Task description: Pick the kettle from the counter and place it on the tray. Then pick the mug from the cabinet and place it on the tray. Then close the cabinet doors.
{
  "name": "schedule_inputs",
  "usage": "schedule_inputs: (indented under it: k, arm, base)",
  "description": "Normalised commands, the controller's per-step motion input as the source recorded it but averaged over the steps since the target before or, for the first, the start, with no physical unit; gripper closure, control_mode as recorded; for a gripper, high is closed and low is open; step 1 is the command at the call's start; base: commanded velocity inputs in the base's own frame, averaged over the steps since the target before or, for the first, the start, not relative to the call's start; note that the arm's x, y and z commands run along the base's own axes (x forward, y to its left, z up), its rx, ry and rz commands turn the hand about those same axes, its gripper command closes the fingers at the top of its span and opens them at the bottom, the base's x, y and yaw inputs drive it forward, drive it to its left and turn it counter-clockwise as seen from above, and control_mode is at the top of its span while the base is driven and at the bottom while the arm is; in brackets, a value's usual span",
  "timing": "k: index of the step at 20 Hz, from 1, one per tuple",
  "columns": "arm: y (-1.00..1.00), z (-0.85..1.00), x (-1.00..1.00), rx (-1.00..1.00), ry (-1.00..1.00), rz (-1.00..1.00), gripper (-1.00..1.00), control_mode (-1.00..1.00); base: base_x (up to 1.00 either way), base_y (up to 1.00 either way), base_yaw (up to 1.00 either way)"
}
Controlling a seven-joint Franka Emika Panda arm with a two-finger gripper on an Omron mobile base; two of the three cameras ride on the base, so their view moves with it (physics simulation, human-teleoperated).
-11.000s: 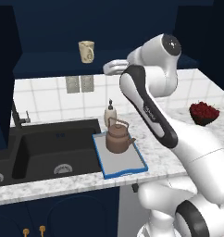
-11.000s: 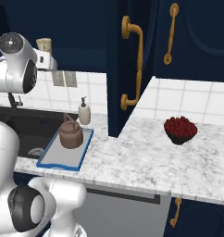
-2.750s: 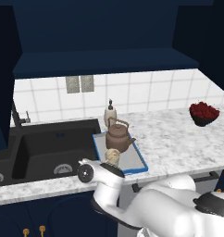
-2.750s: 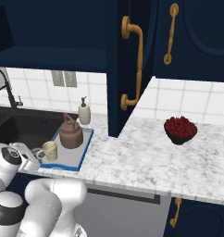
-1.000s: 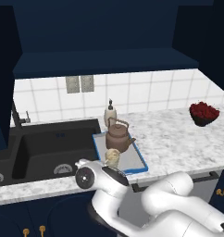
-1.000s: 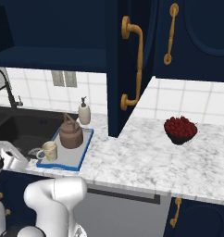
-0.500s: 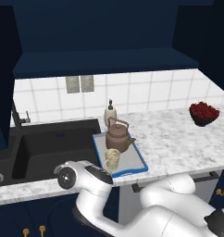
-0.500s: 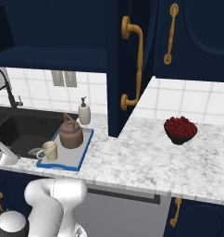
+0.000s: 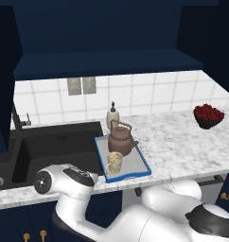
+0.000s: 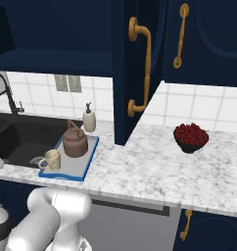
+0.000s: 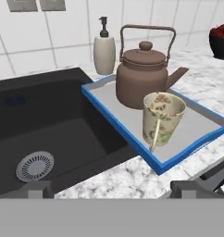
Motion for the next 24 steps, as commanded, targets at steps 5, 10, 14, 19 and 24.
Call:
schedule_inputs:
  k: [5, 10, 14, 19, 24]
  arm:
    - [0.08, 0.06, -0.13, 0.00, -0.04, 0.00, -1.00, -1.00]
    - [0.00, 0.06, -0.66, 0.00, -0.21, 0.00, -1.00, -1.00]
    - [0.12, 0.31, -0.47, 0.00, -0.20, 0.00, -1.00, -1.00]
    - [0.54, 0.25, -0.10, -0.02, -0.03, 0.00, -1.00, -1.00]
    - [0.47, 0.20, -0.16, -0.02, -0.01, -0.08, -1.00, -1.00]
  base:
    - [0.00, 0.00, 0.00]
    - [0.00, 0.00, 0.00]
    - [0.00, 0.00, 0.00]
    - [0.00, 0.00, 0.00]
    - [0.00, 0.00, 0.00]
